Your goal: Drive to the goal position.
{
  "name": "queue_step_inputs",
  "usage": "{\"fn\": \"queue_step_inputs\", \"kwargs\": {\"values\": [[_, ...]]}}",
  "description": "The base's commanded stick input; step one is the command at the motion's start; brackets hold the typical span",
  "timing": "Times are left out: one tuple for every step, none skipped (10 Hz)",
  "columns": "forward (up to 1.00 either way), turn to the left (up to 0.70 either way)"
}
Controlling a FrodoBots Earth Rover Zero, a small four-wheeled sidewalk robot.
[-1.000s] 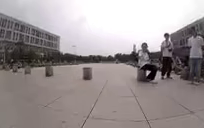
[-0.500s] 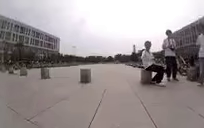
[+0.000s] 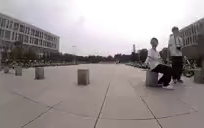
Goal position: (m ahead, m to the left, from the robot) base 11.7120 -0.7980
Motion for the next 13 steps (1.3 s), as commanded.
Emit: {"fn": "queue_step_inputs", "kwargs": {"values": [[0.85,0.00],[0.85,0.00],[0.85,0.00],[0.85,0.00],[0.85,-0.19],[0.85,-0.27],[0.85,-0.14],[0.85,-0.06],[0.84,0.00],[0.64,-0.03],[0.53,-0.12],[0.74,-0.27],[0.69,-0.07]]}}
